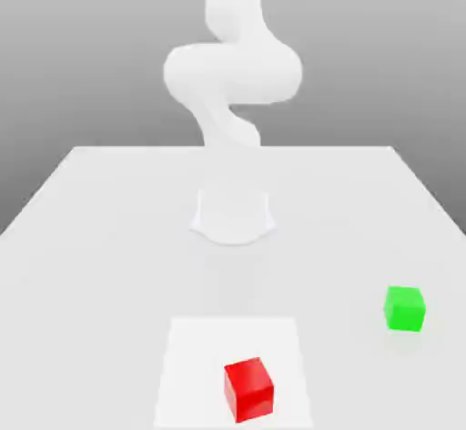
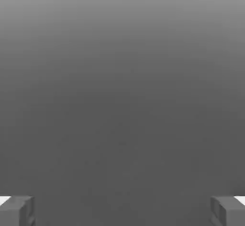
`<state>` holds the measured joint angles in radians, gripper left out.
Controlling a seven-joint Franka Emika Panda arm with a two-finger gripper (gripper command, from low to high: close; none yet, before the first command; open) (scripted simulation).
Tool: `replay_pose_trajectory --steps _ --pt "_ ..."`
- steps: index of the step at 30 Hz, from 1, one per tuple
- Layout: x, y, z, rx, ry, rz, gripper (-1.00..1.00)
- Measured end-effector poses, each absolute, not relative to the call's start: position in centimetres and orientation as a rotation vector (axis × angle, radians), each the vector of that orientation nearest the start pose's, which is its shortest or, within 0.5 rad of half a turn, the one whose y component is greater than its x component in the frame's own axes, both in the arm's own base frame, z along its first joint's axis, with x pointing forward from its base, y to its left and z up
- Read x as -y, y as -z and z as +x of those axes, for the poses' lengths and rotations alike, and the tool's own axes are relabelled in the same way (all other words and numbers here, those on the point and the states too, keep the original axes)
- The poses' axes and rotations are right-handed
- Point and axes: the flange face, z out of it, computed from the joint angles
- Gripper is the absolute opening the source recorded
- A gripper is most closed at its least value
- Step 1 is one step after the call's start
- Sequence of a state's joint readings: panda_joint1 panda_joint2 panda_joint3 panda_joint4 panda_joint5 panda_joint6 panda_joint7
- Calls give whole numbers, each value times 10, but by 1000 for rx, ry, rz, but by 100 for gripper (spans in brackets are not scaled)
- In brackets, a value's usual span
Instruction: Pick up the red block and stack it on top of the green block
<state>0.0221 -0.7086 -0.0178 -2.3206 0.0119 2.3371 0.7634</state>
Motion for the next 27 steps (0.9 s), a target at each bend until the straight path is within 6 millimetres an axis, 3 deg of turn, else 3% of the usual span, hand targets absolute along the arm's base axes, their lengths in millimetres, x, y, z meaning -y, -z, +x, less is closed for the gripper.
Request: replay_pose_trajectory --steps 6,12,17,23,27 --pt "-4 -563 447 -942 703 -2654 0" --pt "-13 -448 483 -874 476 -2793 0" --pt "-19 -349 489 -812 287 -2904 0" --pt "-21 -236 471 -731 56 -3031 0" --pt "-20 -179 466 -709 5 -3060 0"
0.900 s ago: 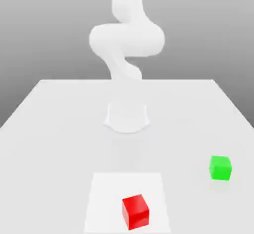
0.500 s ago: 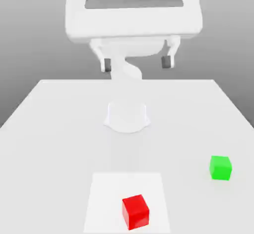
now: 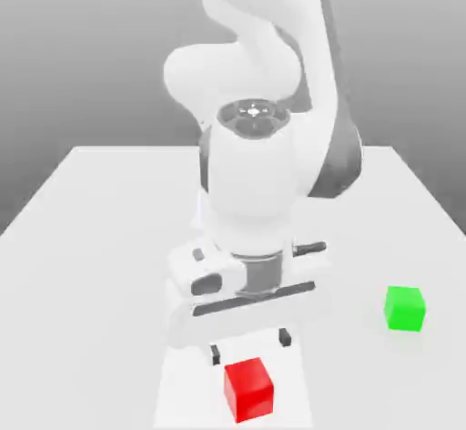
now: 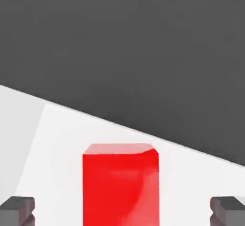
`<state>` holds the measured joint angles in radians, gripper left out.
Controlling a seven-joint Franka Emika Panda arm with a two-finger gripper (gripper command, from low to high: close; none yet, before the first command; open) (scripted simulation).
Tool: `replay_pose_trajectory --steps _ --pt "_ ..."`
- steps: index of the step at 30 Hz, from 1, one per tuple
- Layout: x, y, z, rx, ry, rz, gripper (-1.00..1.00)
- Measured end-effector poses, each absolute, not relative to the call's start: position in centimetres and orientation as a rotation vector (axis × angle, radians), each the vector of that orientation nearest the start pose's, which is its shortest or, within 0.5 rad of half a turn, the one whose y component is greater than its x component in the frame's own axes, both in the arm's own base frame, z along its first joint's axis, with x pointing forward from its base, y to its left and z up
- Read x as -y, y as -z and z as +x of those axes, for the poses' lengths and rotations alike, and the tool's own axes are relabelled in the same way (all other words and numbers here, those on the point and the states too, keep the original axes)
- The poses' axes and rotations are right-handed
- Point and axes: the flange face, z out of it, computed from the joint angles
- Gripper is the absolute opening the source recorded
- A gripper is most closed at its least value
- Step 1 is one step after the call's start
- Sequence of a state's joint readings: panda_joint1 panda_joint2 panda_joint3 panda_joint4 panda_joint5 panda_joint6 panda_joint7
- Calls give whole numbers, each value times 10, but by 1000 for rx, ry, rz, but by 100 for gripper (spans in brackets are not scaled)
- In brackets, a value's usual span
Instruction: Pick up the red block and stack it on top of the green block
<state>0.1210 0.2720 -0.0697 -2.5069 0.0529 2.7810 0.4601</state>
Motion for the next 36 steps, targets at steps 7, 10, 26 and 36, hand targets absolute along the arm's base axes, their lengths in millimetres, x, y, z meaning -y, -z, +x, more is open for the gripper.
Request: replay_pose_trajectory --steps 7,10,26,36 --pt "-20 -147 464 -709 0 -3061 -100" --pt "-20 -148 464 -709 -1 -3061 -100" --pt "-266 -241 317 976 -8 -2978 -100" --pt "-280 -183 292 1216 -2 -2898 100"
